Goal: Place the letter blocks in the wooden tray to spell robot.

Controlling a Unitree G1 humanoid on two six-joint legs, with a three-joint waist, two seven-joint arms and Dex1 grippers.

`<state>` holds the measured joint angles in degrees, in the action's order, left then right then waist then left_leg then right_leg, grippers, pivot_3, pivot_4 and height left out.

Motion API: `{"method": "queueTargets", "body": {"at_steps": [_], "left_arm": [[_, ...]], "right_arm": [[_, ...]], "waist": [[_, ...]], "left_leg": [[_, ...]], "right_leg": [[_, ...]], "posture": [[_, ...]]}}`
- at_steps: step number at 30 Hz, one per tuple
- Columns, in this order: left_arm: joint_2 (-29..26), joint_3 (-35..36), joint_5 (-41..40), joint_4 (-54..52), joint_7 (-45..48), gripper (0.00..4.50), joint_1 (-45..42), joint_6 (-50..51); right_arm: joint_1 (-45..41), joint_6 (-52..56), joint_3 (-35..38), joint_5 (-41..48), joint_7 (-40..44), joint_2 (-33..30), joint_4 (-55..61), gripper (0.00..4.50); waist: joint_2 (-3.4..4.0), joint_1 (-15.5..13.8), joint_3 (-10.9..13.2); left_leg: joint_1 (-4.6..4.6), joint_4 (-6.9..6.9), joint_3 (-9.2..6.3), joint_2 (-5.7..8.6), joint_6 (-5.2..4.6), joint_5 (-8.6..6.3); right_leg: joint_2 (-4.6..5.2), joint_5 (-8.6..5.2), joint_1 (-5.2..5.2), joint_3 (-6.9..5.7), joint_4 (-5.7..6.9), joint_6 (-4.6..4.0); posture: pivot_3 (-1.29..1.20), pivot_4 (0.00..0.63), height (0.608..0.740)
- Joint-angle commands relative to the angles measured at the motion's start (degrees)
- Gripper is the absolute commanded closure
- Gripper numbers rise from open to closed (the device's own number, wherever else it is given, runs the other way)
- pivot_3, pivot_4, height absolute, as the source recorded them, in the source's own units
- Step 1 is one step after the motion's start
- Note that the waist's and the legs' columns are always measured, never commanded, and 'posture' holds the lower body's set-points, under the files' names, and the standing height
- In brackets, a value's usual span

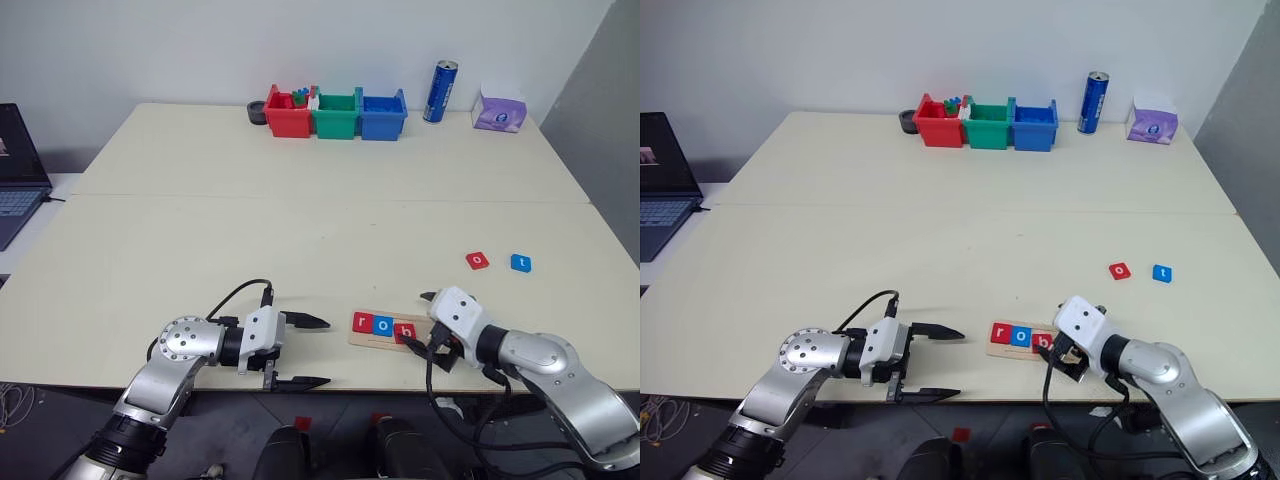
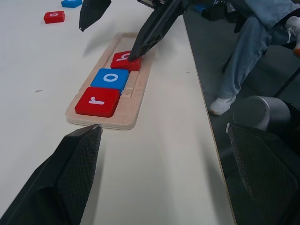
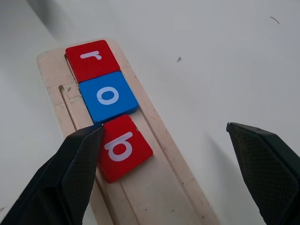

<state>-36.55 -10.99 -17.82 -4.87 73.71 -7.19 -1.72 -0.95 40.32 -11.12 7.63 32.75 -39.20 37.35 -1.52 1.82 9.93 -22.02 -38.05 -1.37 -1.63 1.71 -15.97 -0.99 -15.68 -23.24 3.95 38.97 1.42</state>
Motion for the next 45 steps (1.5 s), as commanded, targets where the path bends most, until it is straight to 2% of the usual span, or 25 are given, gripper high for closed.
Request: {"method": "queueTargets", "body": {"at_steps": [1,8,9,12,21,22,45], "left_arm": [[-0.1,0.27,-0.33,-1.5,-0.19,0.0,0.29,-0.82],[-0.24,0.24,-0.44,-1.59,-0.32,0.0,0.25,-0.74],[-0.28,0.22,-0.46,-1.57,-0.25,0.0,0.23,-0.69],[-0.29,0.15,-0.4,-1.38,-0.17,0.0,0.13,-0.69],[-0.29,-0.15,-0.12,-1.1,0.09,0.0,-0.52,-0.6],[-0.31,-0.14,-0.11,-1.16,0.07,0.0,-0.52,-0.57],[-0.37,-0.02,0.11,-0.45,0.3,0.0,0.24,-1.8]], "right_arm": [[-0.73,1.11,3.89,3.98,1.14,1.33,3.25,0.06],[2.24,6.82,10.25,14.42,6.41,-0.39,9.07,0.06],[2.99,7.4,10.37,15.85,7.22,-0.83,9.99,0.23],[4.18,8.21,9.2,18.12,8.42,-1.92,11.28,1.03],[1.52,5.2,-0.19,11.59,7.84,-5.04,4.73,4.39],[1.2,4.77,-0.76,11.1,7.76,-5.04,4.09,4.49],[-2.13,1.7,-1.82,7.59,5.47,-1.66,-0.85,4.49]], "waist": [[0.0,0.0,0.0],[0.0,-0.01,0.0],[0.0,-0.01,0.0],[0.0,-0.01,0.0],[0.0,0.0,0.0],[0.0,0.0,0.0],[0.0,0.0,0.0]], "left_leg": [[0.0,0.0,0.0,-0.01,0.0,0.0],[-0.01,0.0,-0.04,-0.01,0.0,0.0],[-0.01,0.0,-0.03,-0.01,0.0,0.0],[0.0,0.01,-0.03,-0.01,0.0,0.0],[0.02,-0.01,0.0,0.0,0.0,0.0],[0.01,-0.01,-0.01,0.0,0.0,0.0],[0.01,0.0,-0.02,-0.01,0.0,0.0]], "right_leg": [[0.0,0.0,0.0,0.0,0.0,0.0],[0.0,0.0,0.01,-0.01,0.0,0.0],[0.0,0.0,0.01,-0.02,0.0,0.0],[0.0,0.0,0.01,-0.01,0.0,0.0],[0.0,0.0,0.01,0.0,0.01,0.0],[0.0,0.0,0.01,0.0,0.0,0.0],[0.0,0.0,0.01,0.0,0.0,0.0]], "posture": [[0.0,0.15,0.74],[0.0,0.15,0.74],[0.0,0.15,0.74],[0.0,0.15,0.74],[0.0,0.15,0.74],[0.0,0.15,0.74],[0.0,0.15,0.74]]}}
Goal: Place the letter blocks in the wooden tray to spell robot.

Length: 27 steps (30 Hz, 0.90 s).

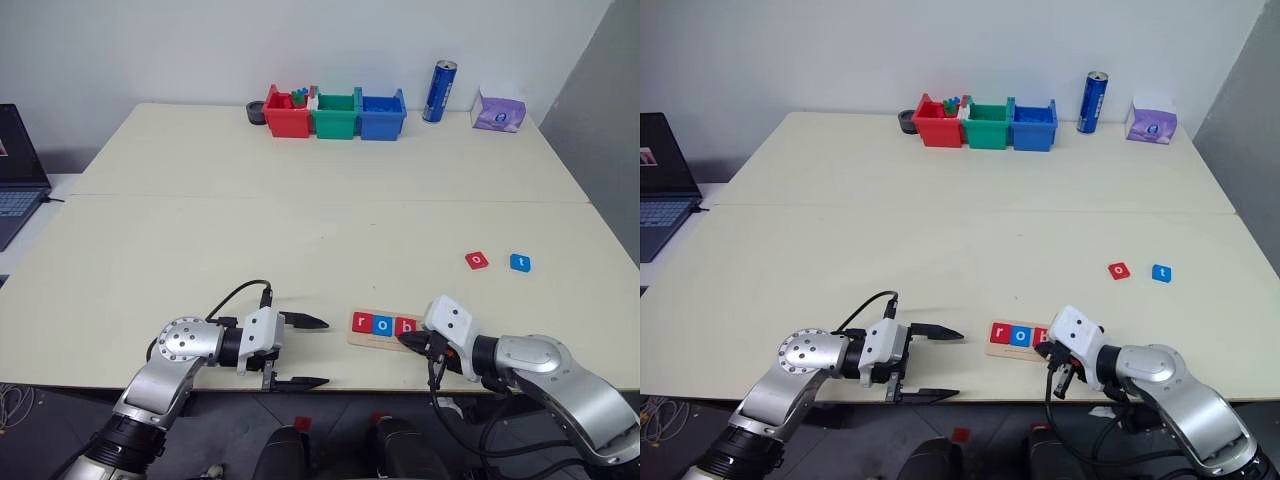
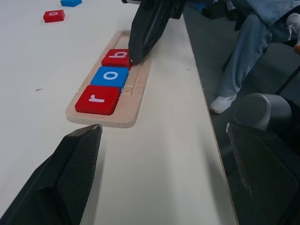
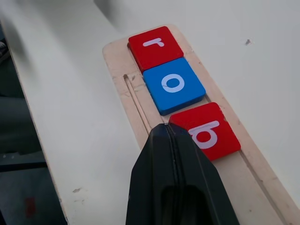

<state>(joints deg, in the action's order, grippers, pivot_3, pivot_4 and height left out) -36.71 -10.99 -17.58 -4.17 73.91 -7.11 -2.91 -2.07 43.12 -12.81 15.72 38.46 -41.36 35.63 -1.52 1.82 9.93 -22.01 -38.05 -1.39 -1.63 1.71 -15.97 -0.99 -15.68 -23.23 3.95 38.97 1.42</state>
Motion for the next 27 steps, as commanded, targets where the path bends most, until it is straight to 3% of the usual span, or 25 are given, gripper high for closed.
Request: {"method": "queueTargets", "body": {"at_steps": [1,7,13,27], "left_arm": [[-0.15,-0.1,-0.11,-1.21,0.04,0.0,0.1,-0.52],[-0.07,-0.29,-0.13,-1.76,-0.21,0.0,0.12,-0.1],[-0.19,-0.23,-0.34,-2.11,-0.22,0.0,0.32,0.14],[0.17,-0.65,-0.23,-1.73,0.2,0.0,-0.08,0.09]], "right_arm": [[-1.07,-1.09,-0.16,-0.5,-0.2,0.56,0.86,4.49],[-0.27,0.38,1.6,1.65,1.1,0.04,3.39,4.49],[5.71,3.46,6.8,5.69,5.27,-6.95,7.89,4.49],[8.38,-0.54,6.69,-0.59,1.96,-8.43,2.63,4.49]], "waist": [[0.0,0.0,0.0],[0.0,0.0,0.0],[-0.01,-0.06,0.0],[-0.03,0.01,-0.01]], "left_leg": [[0.0,0.0,0.0,0.0,0.0,0.0],[0.0,0.0,0.0,0.0,0.0,0.0],[-0.02,0.0,-0.02,0.01,0.0,0.0],[0.02,0.0,0.03,0.0,0.0,0.0]], "right_leg": [[0.0,0.0,0.0,0.0,0.0,0.0],[0.0,0.0,0.0,0.0,0.0,0.0],[0.02,0.0,0.0,0.0,-0.02,0.0],[-0.01,0.0,0.02,0.02,0.0,0.0]], "posture": [[0.0,0.15,0.74],[0.0,0.15,0.74],[0.0,0.15,0.74],[0.0,0.15,0.74]]}}
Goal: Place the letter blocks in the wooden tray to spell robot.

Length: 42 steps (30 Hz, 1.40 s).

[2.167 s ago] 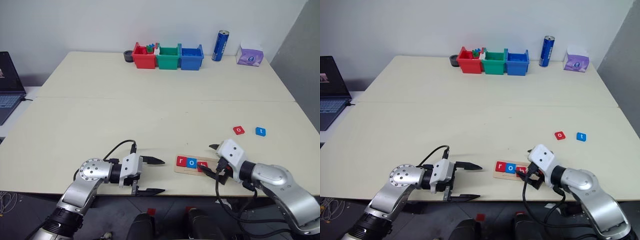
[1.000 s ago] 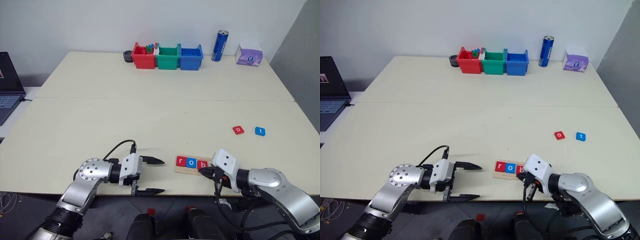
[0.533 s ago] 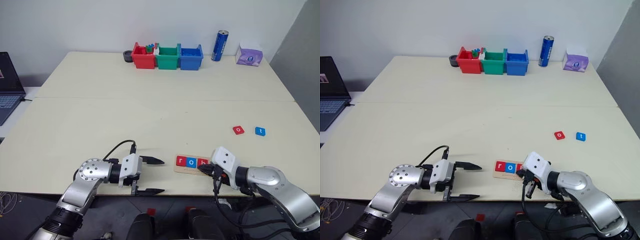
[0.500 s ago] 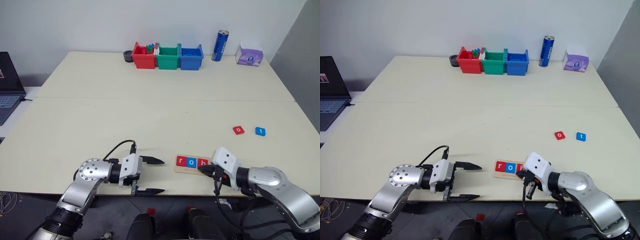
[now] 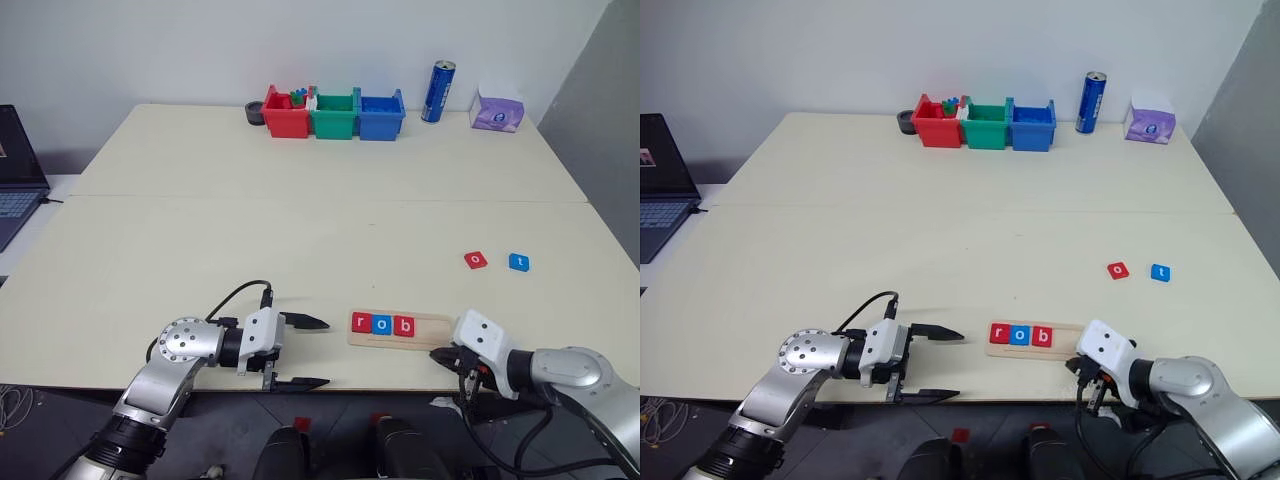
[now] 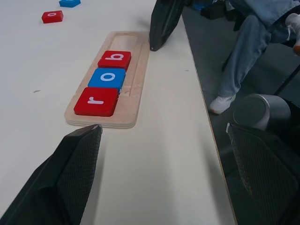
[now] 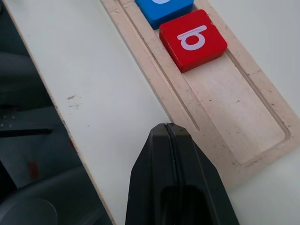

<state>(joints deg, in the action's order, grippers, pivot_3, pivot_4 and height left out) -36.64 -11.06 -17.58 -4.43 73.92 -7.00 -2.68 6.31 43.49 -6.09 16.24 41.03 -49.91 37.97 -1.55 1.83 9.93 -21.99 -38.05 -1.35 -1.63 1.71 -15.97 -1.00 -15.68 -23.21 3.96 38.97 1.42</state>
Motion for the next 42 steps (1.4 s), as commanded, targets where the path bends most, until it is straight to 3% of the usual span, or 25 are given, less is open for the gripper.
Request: {"method": "queueTargets", "body": {"at_steps": [1,10,21,42], "left_arm": [[0.1,-0.58,-0.23,-1.52,0.17,0.0,-0.18,-0.1],[-0.36,0.14,-0.48,-2.05,-0.34,0.0,0.22,0.47],[-1.33,1.32,-0.25,-0.69,-0.72,0.0,-0.31,0.16],[-1.06,0.94,-0.17,-1.26,-2.19,0.0,1.07,-0.79]], "right_arm": [[-0.01,-0.99,0.02,-1.1,-0.6,0.21,0.28,4.49],[-2.57,4.62,5.61,8.92,1.44,2.5,6.13,4.49],[-15.05,1.94,-6.12,-2.75,-1.16,1.23,-5.38,4.49],[-19.22,0.44,-10.55,-5.19,2.7,3.75,-7.54,4.49]], "waist": [[0.0,0.0,0.0],[0.0,0.03,0.0],[0.0,-0.01,0.01],[0.0,-0.02,0.01]], "left_leg": [[0.0,0.0,0.0,0.0,0.0,0.0],[0.0,0.0,-0.03,-0.01,0.0,0.0],[-0.02,0.03,0.01,0.0,0.0,0.0],[-0.02,0.02,-0.04,-0.02,0.0,0.0]], "right_leg": [[0.0,0.0,0.0,0.0,0.0,0.0],[0.0,0.0,0.0,-0.01,0.0,0.0],[0.0,-0.01,-0.03,-0.02,-0.01,-0.02],[0.01,-0.01,-0.04,-0.02,0.01,-0.03]], "posture": [[0.0,0.15,0.74],[0.0,0.15,0.74],[0.0,0.15,0.74],[0.0,0.15,0.74]]}}
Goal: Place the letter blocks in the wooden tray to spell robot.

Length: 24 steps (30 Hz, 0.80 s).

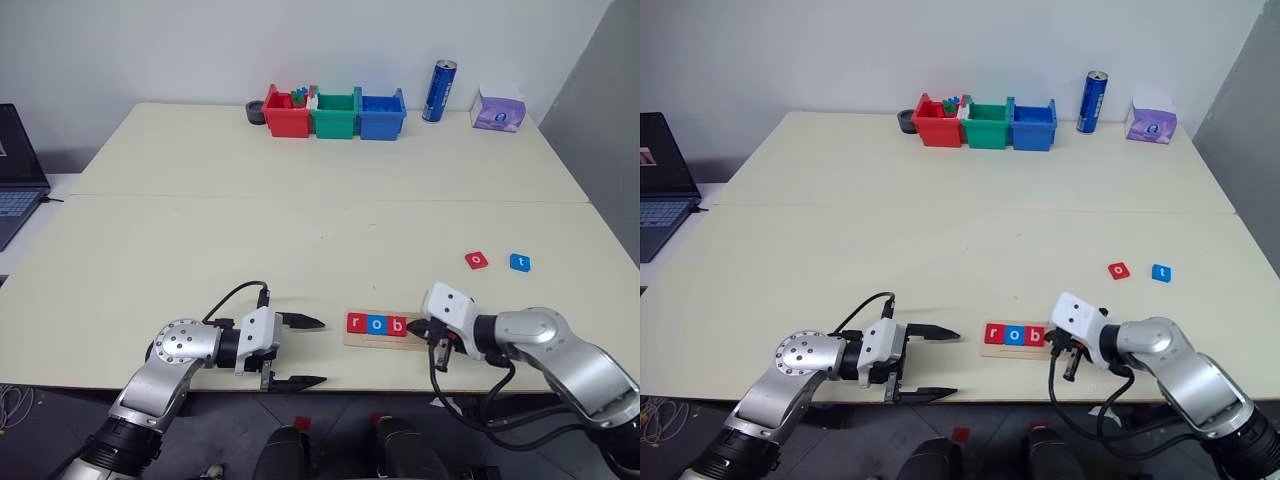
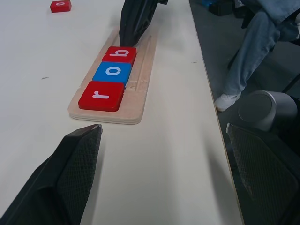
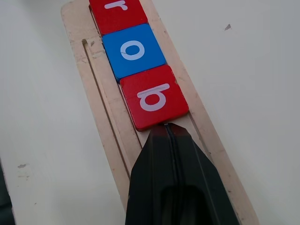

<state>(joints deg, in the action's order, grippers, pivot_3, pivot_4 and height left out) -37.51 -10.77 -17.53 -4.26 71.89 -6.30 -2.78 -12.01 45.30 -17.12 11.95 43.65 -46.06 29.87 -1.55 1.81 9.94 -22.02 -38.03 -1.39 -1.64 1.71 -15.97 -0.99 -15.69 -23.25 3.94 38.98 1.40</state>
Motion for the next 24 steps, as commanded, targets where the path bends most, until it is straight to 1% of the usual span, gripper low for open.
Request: {"method": "queueTargets", "body": {"at_steps": [1,4,7,10,12,13,14,18,19,24], "left_arm": [[-0.18,0.63,-0.23,-1.45,-0.19,0.0,0.39,-0.71],[-0.18,0.62,-0.28,-1.53,-0.26,0.0,0.52,-0.68],[-0.09,0.62,-0.27,-1.56,-0.42,0.0,0.62,-0.64],[0.0,0.64,-0.26,-1.62,-0.64,0.0,0.79,-0.68],[0.06,0.64,-0.31,-1.56,-0.71,0.0,0.81,-0.66],[0.08,0.63,-0.32,-1.53,-0.73,0.0,0.81,-0.66],[0.17,0.53,-0.29,-1.41,-0.73,0.0,0.67,-0.69],[0.46,0.15,-0.03,-1.13,-0.69,0.0,0.07,-0.8],[0.53,0.08,0.03,-1.09,-0.71,0.0,-0.09,-0.8],[0.55,0.06,0.06,-1.46,-0.86,0.0,-0.16,-0.59]], "right_arm": [[-0.85,-1.55,0.79,-1.11,0.02,-0.32,0.49,4.49],[-0.45,-1.77,3.3,-0.38,0.48,-1.11,0.77,4.49],[-0.2,-0.8,9.53,2.38,1.09,-2.09,1.07,3.94],[-0.94,0.74,16.51,4.87,-0.78,-0.66,-0.36,2.99],[-2.27,0.33,19.64,4.67,-3.12,0.83,-3.5,2.32],[-2.65,0.04,20.27,4.42,-3.74,1.22,-4.53,1.88],[-3.66,-0.44,20.8,4.01,-5.07,2.52,-7.39,1.6],[-7.4,-3.52,20.13,0.59,-9.77,5.84,-17.96,0.26],[-8.6,-4.31,20.17,-0.41,-11.39,6.67,-20.9,0.02],[-12.76,-6.85,21.57,-2.78,-16.71,9.89,-32.66,0.02]], "waist": [[0.0,0.0,0.0],[0.0,0.0,0.0],[0.01,-0.02,0.01],[0.0,-0.04,0.0],[0.01,-0.01,0.0],[0.01,0.01,0.0],[0.01,0.04,0.0],[0.01,0.06,0.0],[0.02,0.04,0.01],[0.04,0.05,0.02]], "left_leg": [[0.0,0.0,0.0,0.0,0.0,0.0],[0.0,0.0,0.0,0.0,0.0,0.0],[0.0,0.0,0.0,0.01,0.0,0.0],[0.0,0.0,0.0,0.02,0.0,0.0],[0.0,0.0,0.02,0.01,0.0,0.0],[0.01,0.0,0.03,0.01,0.0,0.0],[0.02,0.0,0.04,0.01,0.0,0.0],[0.02,0.0,0.08,0.01,0.0,0.0],[0.03,0.0,0.1,0.01,0.0,0.0],[0.0,0.02,0.14,0.03,0.0,0.0]], "right_leg": [[0.0,0.0,0.0,0.0,0.0,0.0],[0.0,0.0,0.0,0.0,0.0,0.0],[0.01,0.0,0.0,0.01,0.0,0.0],[0.01,0.0,0.01,0.0,0.0,0.0],[0.01,0.0,0.02,0.0,0.0,0.0],[0.0,0.0,0.01,0.01,0.01,0.0],[0.0,0.01,0.01,0.01,0.02,0.0],[0.0,0.02,0.02,0.03,0.02,-0.03],[0.0,0.02,0.02,0.03,0.02,-0.03],[0.01,0.16,0.0,0.06,0.01,-0.27]], "posture": [[0.0,0.15,0.74],[0.0,0.15,0.74],[0.0,0.15,0.74],[0.0,0.15,0.74],[0.0,0.15,0.74],[0.0,0.15,0.74],[0.0,0.15,0.74],[0.0,0.15,0.74],[0.0,0.15,0.74],[0.0,0.15,0.74]]}}
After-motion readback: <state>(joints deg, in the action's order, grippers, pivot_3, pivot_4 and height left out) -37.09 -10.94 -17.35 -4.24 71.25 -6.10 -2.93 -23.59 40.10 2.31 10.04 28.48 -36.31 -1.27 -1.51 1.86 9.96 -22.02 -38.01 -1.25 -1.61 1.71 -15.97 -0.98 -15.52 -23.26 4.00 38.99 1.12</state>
